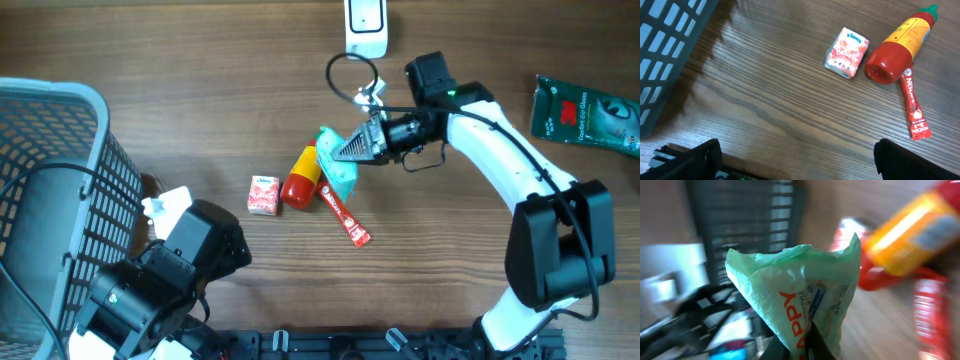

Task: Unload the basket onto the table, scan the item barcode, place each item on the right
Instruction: 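Grasp the white wipes pack with the right gripper, then hold the wipes pack up in front of the scanner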

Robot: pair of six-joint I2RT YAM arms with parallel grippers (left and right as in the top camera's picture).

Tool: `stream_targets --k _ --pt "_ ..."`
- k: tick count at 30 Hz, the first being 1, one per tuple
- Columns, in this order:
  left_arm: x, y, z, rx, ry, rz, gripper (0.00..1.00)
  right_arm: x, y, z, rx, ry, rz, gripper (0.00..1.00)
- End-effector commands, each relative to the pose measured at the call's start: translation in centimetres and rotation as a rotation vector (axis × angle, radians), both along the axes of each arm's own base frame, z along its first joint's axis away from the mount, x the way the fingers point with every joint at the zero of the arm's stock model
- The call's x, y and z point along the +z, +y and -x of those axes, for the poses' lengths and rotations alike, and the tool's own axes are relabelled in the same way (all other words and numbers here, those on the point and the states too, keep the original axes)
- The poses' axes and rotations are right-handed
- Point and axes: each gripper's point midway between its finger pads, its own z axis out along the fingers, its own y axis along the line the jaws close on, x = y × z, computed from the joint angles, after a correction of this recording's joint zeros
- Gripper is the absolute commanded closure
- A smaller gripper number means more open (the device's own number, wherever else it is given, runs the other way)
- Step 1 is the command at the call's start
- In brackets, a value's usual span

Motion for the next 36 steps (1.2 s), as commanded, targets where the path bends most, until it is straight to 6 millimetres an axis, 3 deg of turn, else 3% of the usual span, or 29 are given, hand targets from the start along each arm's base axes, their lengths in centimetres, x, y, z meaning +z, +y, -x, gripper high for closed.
stream_targets --k 1,9,14,15,18,20,22,25,27,31,36 --pt "0.1 0.1 0.0 0.016 -0.007 0.003 0.00 7.8 0.8 2.4 0.116 0.061 -0.429 0.95" --pt "0.1 0.1 0.0 0.016 -0.007 0.003 0.00 8.6 0.9 1.8 0.046 0.499 -0.342 0.96" --pt "0.1 0.1 0.0 0.016 -0.007 0.003 0.00 8.6 1.0 1.5 0.044 0.508 -0.335 0.96" --pt "0.1 0.1 0.0 0.015 -0.007 0.002 0.00 8.2 1.2 1.1 0.031 0.464 -0.317 0.96" --pt "0.1 0.1 0.0 0.015 -0.007 0.002 0.00 2.8 1.2 -1.6 -0.091 0.128 -0.083 0.95" --pt "0.1 0.1 0.0 0.015 -0.007 0.002 0.00 -1.3 -0.6 -3.0 -0.207 0.081 0.160 0.96" --pt "0.1 0.1 0.0 0.015 -0.007 0.002 0.00 -3.2 -1.9 -3.1 -0.207 0.008 0.273 0.96" --pt "0.1 0.1 0.0 0.016 -0.007 0.003 0.00 -3.4 -2.7 -2.7 -0.155 -0.088 0.318 0.95" --pt "0.1 0.1 0.0 0.016 -0.007 0.003 0.00 -3.7 -4.7 -3.4 -0.213 -0.147 0.459 0.95" --pt "0.1 0.1 0.0 0.015 -0.007 0.002 0.00 -1.3 -6.7 -5.9 -0.320 -0.330 0.557 0.95" --pt "0.1 0.1 0.0 0.016 -0.007 0.003 0.00 1.0 -4.7 -9.4 -0.356 -0.493 0.426 0.95"
